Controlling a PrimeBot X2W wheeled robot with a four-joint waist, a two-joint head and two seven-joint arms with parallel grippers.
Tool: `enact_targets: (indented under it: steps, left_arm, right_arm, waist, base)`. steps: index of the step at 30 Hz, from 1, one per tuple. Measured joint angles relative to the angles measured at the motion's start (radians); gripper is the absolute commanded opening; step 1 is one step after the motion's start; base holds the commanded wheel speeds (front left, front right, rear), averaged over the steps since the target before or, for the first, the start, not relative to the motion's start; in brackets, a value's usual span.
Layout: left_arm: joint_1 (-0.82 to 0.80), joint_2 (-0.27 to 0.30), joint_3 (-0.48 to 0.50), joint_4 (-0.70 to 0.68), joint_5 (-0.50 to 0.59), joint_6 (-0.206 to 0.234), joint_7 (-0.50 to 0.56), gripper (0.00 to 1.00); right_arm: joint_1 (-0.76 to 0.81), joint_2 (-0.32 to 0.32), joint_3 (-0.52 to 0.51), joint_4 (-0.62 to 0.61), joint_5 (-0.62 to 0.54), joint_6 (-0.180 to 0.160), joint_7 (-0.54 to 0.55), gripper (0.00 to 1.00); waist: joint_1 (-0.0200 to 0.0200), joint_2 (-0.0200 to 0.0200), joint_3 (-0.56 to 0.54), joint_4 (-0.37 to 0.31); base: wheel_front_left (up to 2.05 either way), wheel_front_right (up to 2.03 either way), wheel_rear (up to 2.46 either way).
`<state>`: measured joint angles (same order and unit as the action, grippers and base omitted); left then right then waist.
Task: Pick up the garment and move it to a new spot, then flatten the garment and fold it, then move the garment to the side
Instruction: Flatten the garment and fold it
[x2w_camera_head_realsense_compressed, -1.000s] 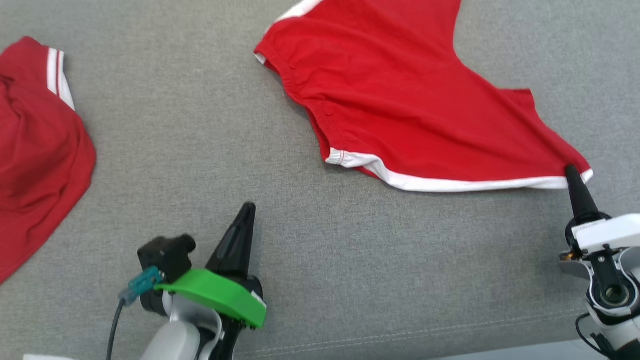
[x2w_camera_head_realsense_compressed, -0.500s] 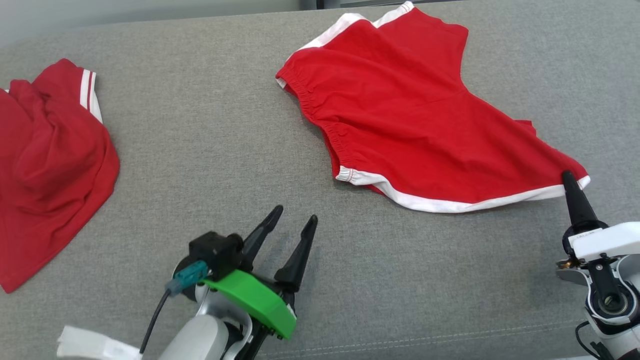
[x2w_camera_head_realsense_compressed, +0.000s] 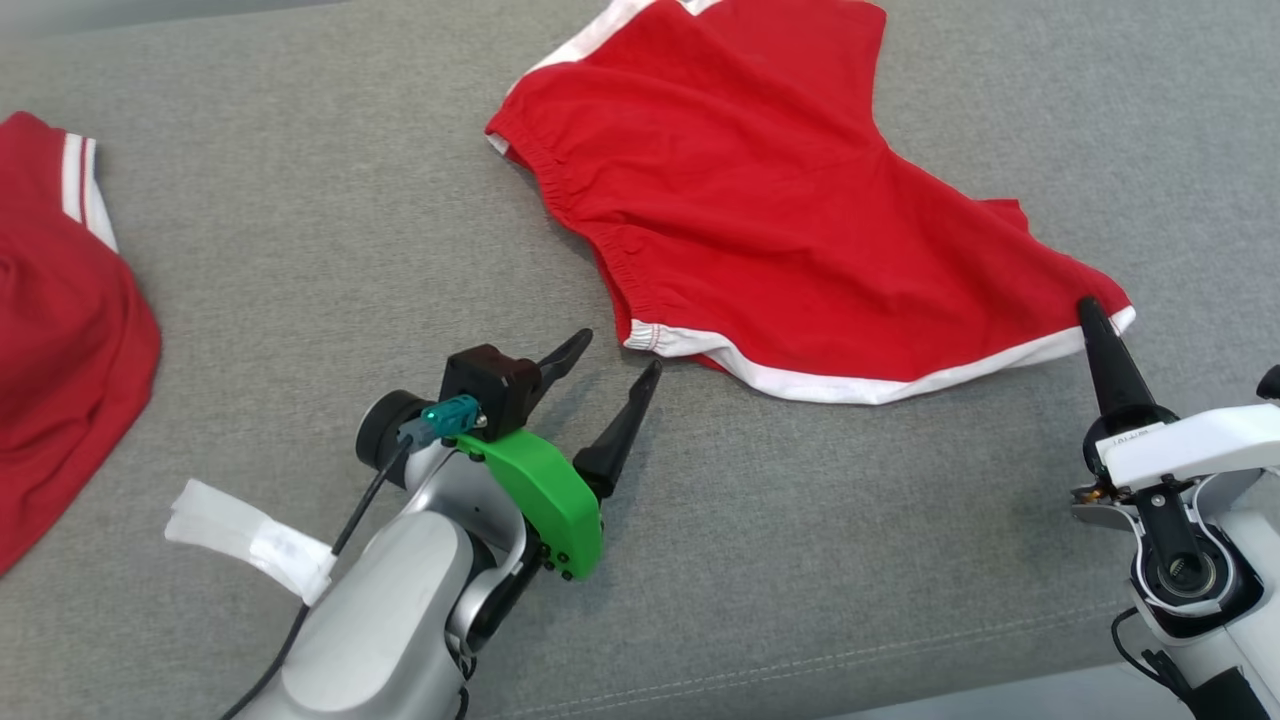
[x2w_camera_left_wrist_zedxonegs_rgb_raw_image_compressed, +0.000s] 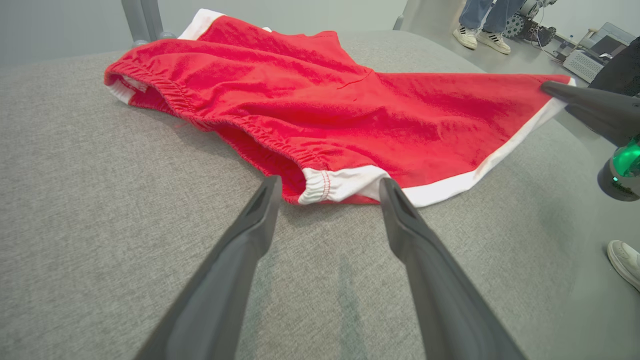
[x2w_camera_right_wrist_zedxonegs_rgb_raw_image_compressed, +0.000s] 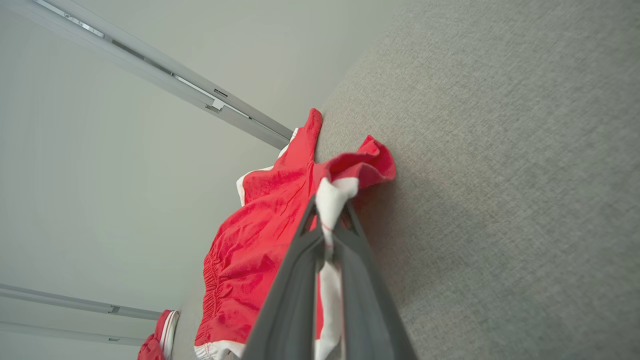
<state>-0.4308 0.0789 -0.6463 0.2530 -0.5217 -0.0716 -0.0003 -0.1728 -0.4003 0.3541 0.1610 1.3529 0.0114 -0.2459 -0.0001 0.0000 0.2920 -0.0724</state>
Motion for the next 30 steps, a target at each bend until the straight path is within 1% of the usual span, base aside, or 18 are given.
enact_targets:
  steps: [6, 10, 13, 21, 23, 24, 25, 26, 28, 30]
  left_arm:
    - [-0.055, -0.002, 0.016, 0.073, 0.002, 0.000, 0.018, 1.00]
    - [-0.073, -0.009, 0.005, 0.120, 0.002, -0.005, 0.032, 1.00]
    - [-0.077, -0.012, 0.003, 0.140, 0.001, -0.007, 0.035, 1.00]
    - [-0.107, -0.028, -0.002, 0.171, -0.006, -0.009, 0.023, 1.00]
    - [-0.113, -0.029, -0.007, 0.187, -0.014, -0.016, 0.020, 1.00]
    - [-0.113, -0.029, -0.010, 0.193, -0.014, -0.016, 0.020, 0.91]
    - [-0.113, -0.029, -0.012, 0.198, -0.015, -0.016, 0.019, 0.70]
    - [-0.113, -0.029, -0.014, 0.202, -0.020, -0.016, 0.017, 0.61]
    - [-0.114, -0.029, -0.021, 0.213, -0.021, -0.017, 0.017, 0.45]
    - [-0.115, -0.030, -0.027, 0.221, -0.027, -0.017, 0.016, 0.43]
  right_arm:
    - [-0.024, 0.017, 0.003, 0.000, 0.000, 0.006, 0.000, 0.00]
    - [-0.025, 0.019, -0.003, 0.008, 0.000, 0.007, 0.000, 0.00]
    - [-0.025, 0.021, -0.006, 0.010, 0.000, 0.014, 0.000, 0.00]
    - [-0.025, 0.023, -0.009, 0.022, 0.000, 0.015, 0.000, 0.00]
    - [-0.026, 0.023, -0.009, 0.025, -0.001, 0.015, 0.000, 0.00]
    - [-0.026, 0.023, -0.009, 0.027, -0.002, 0.015, 0.000, 0.00]
    - [-0.028, 0.023, -0.009, 0.029, -0.002, 0.015, 0.000, 0.00]
    - [-0.029, 0.023, -0.009, 0.030, -0.002, 0.017, 0.000, 0.00]
    - [-0.032, 0.023, -0.009, 0.032, -0.005, 0.023, 0.000, 0.00]
    - [-0.034, 0.023, -0.009, 0.035, -0.006, 0.024, 0.000, 0.00]
  waist:
    - [0.0000, 0.0000, 0.034, -0.045]
    - [0.0000, 0.0000, 0.049, -0.063]
    - [0.0000, 0.0000, 0.055, -0.069]
    - [0.0000, 0.0000, 0.056, -0.067]
    - [0.0000, 0.0000, 0.055, -0.065]
    - [0.0000, 0.0000, 0.055, -0.065]
    - [0.0000, 0.0000, 0.054, -0.064]
    - [0.0000, 0.0000, 0.054, -0.063]
    - [0.0000, 0.0000, 0.053, -0.062]
    - [0.0000, 0.0000, 0.051, -0.061]
  base:
    - [0.00, 0.00, 0.00]
    - [0.00, 0.00, 0.00]
    - [0.00, 0.00, 0.00]
    - [0.00, 0.00, 0.00]
    - [0.00, 0.00, 0.00]
    - [0.00, 0.00, 0.00]
    - [0.00, 0.00, 0.00]
    - [0.00, 0.00, 0.00]
    - [0.00, 0.00, 0.00]
    - [0.00, 0.00, 0.00]
